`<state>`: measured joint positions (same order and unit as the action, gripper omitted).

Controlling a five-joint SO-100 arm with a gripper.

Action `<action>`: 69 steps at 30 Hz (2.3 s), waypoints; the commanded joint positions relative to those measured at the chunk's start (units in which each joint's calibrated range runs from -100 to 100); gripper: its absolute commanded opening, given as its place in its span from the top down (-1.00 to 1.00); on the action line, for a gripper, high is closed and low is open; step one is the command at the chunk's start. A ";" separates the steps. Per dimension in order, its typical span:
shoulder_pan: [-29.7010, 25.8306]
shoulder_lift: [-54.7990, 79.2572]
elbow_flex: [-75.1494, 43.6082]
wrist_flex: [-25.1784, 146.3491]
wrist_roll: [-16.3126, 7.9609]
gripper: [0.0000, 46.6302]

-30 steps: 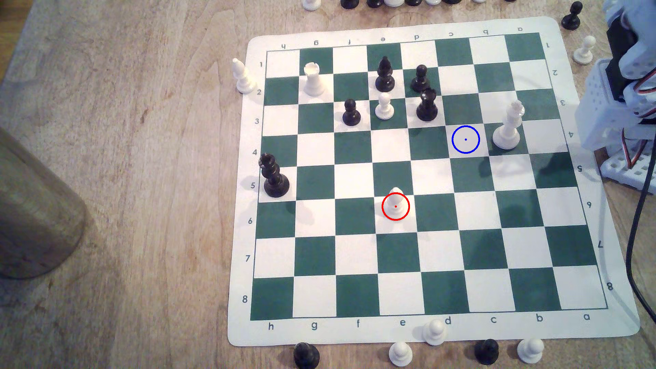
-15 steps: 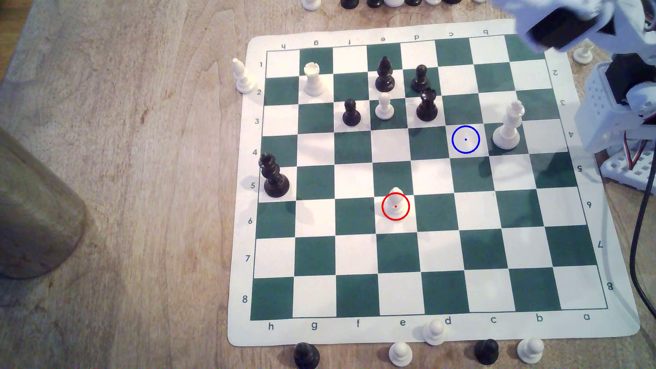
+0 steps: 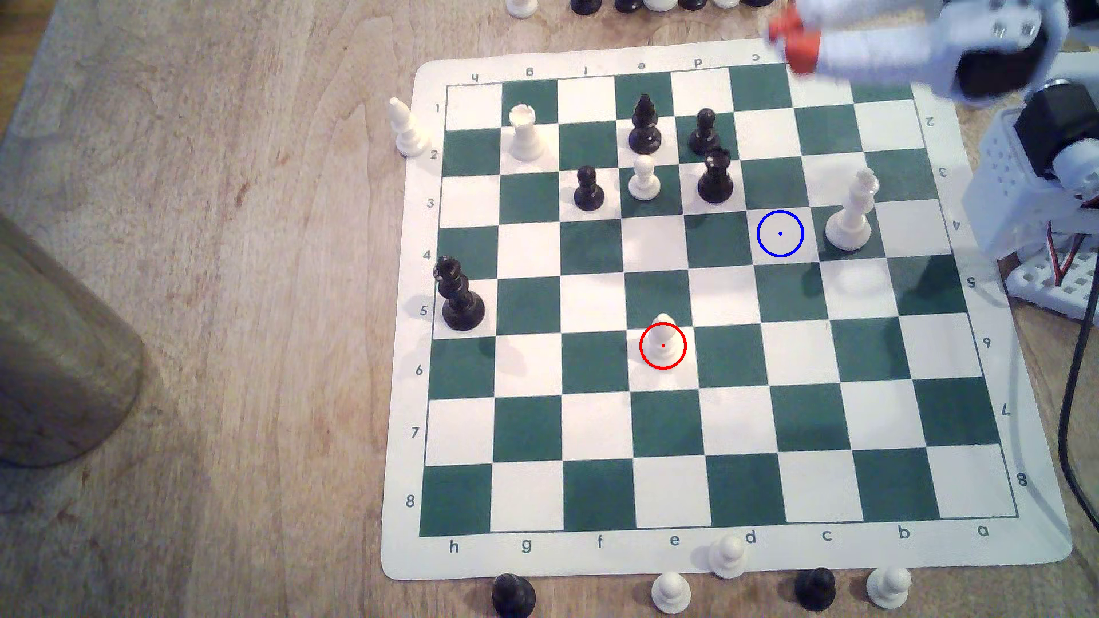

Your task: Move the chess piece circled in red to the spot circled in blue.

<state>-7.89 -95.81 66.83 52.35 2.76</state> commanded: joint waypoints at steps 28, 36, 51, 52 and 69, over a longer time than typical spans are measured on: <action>-8.03 30.62 9.41 -14.10 -0.24 0.25; -6.62 44.54 9.78 -24.75 -1.07 0.35; -8.73 62.70 2.52 -34.74 -3.66 0.32; -8.65 63.38 2.07 -35.72 -3.76 0.30; -5.60 70.60 -0.56 -41.05 -3.66 0.32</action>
<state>-14.16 -24.84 72.16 12.99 -0.90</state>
